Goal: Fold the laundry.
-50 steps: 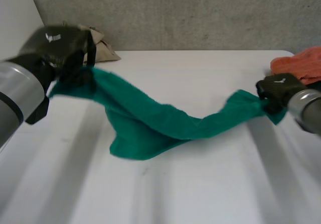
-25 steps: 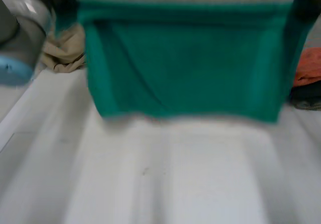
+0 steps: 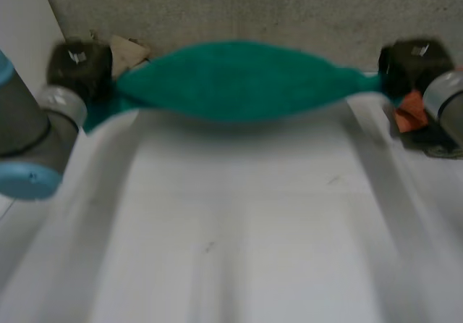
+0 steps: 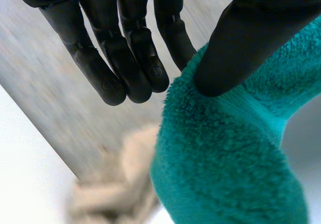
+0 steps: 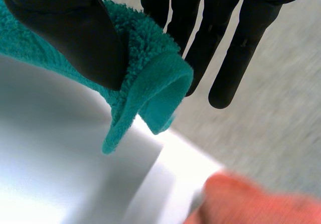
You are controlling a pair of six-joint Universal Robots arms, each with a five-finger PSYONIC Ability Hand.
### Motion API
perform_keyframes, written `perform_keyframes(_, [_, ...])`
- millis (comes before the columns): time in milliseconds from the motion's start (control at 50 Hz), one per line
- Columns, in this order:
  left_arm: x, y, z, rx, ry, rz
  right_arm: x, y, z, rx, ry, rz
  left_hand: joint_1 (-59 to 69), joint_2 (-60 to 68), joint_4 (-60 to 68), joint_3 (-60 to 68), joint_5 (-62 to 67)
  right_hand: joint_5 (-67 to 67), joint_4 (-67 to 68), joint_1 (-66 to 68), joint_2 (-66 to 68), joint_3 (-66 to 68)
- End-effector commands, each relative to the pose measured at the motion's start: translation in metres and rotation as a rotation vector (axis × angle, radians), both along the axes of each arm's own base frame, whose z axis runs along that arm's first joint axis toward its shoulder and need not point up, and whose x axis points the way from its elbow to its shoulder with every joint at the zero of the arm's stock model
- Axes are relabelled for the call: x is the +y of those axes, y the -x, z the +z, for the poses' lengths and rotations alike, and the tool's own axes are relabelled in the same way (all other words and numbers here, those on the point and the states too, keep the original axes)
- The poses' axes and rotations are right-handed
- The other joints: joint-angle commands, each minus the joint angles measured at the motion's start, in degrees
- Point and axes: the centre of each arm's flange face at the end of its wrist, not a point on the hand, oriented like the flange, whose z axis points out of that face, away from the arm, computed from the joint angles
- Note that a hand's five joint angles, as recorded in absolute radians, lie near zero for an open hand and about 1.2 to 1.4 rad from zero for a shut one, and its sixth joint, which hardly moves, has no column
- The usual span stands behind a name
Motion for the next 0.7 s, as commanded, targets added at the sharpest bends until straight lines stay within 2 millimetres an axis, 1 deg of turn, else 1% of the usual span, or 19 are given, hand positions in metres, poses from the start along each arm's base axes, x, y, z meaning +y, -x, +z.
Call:
perform_keyframes(20, [0.027,-0.003,-0.096,-0.129,-0.271,-0.038,0.022,0.005,-0.089,0.209,-0.273,0.037,14.46,11.48,11.32,11.95,13.09,12.83,11.61,15.5,12.83,12.13])
perform_keyframes(100, [0.034,-0.007,-0.118,-0.178,-0.342,-0.044,0.031,0.008,-0.107,0.261,-0.364,0.054,14.46,11.48,11.32,11.95,13.09,12.83,11.61,15.5,12.83,12.13])
perform_keyframes(140, [0.036,-0.007,-0.122,-0.189,-0.357,-0.051,0.033,0.009,-0.109,0.262,-0.381,0.056,14.46,11.48,11.32,11.95,13.09,12.83,11.61,15.5,12.83,12.13])
perform_keyframes(160, [0.039,-0.007,-0.121,-0.191,-0.368,-0.057,0.033,0.011,-0.107,0.257,-0.391,0.054,9.48,6.5,6.34,6.97,8.12,12.83,11.61,15.5,12.83,12.13])
perform_keyframes(220, [0.042,-0.006,-0.116,-0.187,-0.373,-0.076,0.033,0.013,-0.104,0.245,-0.395,0.042,-0.29,-3.27,-3.43,-2.8,-1.65,12.83,11.61,15.5,12.83,12.13])
perform_keyframes(240, [0.044,-0.005,-0.113,-0.184,-0.37,-0.094,0.033,0.014,-0.103,0.238,-0.399,0.033,-9.82,-12.8,-12.96,-12.32,-11.18,8.31,7.09,10.98,8.31,7.62])
perform_keyframes(300, [0.047,-0.004,-0.108,-0.185,-0.366,-0.11,0.032,0.016,-0.101,0.231,-0.402,0.019,-25.52,-28.49,-28.66,-28.02,-26.88,-0.61,-1.83,2.06,-0.62,-1.31])
perform_keyframes(320, [0.049,-0.004,-0.104,-0.185,-0.365,-0.114,0.032,0.017,-0.1,0.227,-0.403,0.007,-28.89,-31.87,-32.03,-31.39,-30.25,-12.97,-14.19,-10.3,-12.98,-13.67])
perform_keyframes(360, [0.051,-0.006,-0.099,-0.185,-0.361,-0.112,0.031,0.02,-0.096,0.227,-0.399,-0.011,-30.93,-33.91,-34.07,-33.44,-32.29,-21.64,-22.86,-18.97,-21.64,-22.34])
perform_keyframes(380, [0.053,-0.008,-0.094,-0.185,-0.357,-0.109,0.031,0.024,-0.091,0.227,-0.392,-0.03,-32.11,-35.08,-35.25,-34.61,-33.47,-24.17,-25.39,-21.5,-24.18,-24.87])
perform_keyframes(460, [0.058,-0.019,-0.08,-0.192,-0.342,-0.091,0.036,0.032,-0.078,0.223,-0.388,-0.052,-32.46,-35.43,-35.6,-34.96,-33.82,-32.26,-33.48,-29.59,-32.26,-32.96])
perform_keyframes(520, [0.065,-0.026,-0.074,-0.199,-0.342,-0.091,0.043,0.035,-0.072,0.223,-0.397,-0.046,-32.12,-35.1,-35.26,-34.63,-33.49,-32.61,-33.83,-29.94,-32.61,-33.31])
perform_keyframes(540, [0.071,-0.03,-0.071,-0.207,-0.348,-0.096,0.047,0.037,-0.068,0.227,-0.4,-0.038,-30.79,-33.76,-33.93,-33.29,-32.15,-32.61,-33.83,-29.94,-32.61,-33.31])
perform_keyframes(600, [0.079,-0.035,-0.069,-0.221,-0.355,-0.115,0.056,0.041,-0.065,0.251,-0.406,-0.01,-27.59,-30.57,-30.73,-30.1,-28.95,-31.27,-32.49,-28.6,-31.27,-31.96])
perform_keyframes(620, [0.085,-0.037,-0.07,-0.234,-0.364,-0.133,0.062,0.043,-0.064,0.28,-0.41,0.022,-22.25,-25.23,-25.39,-24.75,-23.61,-30.93,-32.15,-28.26,-30.94,-31.63])
perform_keyframes(680, [0.093,-0.039,-0.072,-0.251,-0.381,-0.17,0.071,0.045,-0.064,0.332,-0.409,0.085,-18.34,-21.31,-21.48,-20.84,-19.7,-27.07,-28.29,-24.41,-27.08,-27.77])
perform_keyframes(700, [0.096,-0.04,-0.076,-0.259,-0.402,-0.193,0.078,0.046,-0.066,0.366,-0.411,0.131,-17.49,-20.47,-20.63,-20.0,-18.86,-24.89,-26.11,-22.22,-24.9,-25.59])
